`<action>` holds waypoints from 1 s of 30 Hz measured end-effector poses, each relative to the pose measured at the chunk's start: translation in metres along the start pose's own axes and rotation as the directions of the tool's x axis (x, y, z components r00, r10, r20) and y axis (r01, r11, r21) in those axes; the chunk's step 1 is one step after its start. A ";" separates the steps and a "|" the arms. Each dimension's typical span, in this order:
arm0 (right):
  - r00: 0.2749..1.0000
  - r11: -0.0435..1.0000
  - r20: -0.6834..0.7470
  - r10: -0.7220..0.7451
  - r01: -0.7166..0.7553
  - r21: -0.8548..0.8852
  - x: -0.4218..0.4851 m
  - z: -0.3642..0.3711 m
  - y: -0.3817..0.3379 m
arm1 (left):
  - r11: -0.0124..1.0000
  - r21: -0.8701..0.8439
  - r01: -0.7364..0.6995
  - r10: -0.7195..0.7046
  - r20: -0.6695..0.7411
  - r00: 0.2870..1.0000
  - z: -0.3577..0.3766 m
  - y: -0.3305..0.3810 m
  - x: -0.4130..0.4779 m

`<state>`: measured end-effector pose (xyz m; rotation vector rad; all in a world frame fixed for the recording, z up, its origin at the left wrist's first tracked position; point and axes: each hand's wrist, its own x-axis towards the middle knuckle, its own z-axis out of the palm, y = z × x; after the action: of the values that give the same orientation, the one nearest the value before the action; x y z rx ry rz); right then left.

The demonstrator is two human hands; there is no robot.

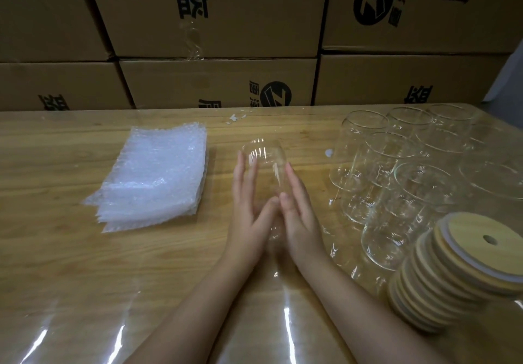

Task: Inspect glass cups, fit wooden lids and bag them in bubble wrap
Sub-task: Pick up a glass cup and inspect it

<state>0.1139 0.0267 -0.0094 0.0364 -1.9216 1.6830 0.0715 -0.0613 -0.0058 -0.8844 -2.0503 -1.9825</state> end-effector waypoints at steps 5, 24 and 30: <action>0.972 0.951 0.065 -0.226 0.234 -0.201 -0.005 0.003 -0.003 | 0.709 -0.601 0.370 -0.386 0.108 0.916 -0.007 -0.002 0.007; 0.975 0.976 -0.058 -0.212 0.208 -0.067 -0.004 0.005 0.003 | 0.679 -0.599 0.424 -0.473 0.084 0.877 0.001 -0.004 0.011; 0.873 0.714 0.014 0.487 -0.408 0.569 0.013 -0.007 0.004 | 0.993 -0.112 -0.028 0.025 -0.033 0.999 0.009 -0.012 -0.003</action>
<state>0.1043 0.0388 -0.0070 -0.3464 -1.3300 2.4640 0.0698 -0.0534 -0.0188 -0.8908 -1.9164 -2.1020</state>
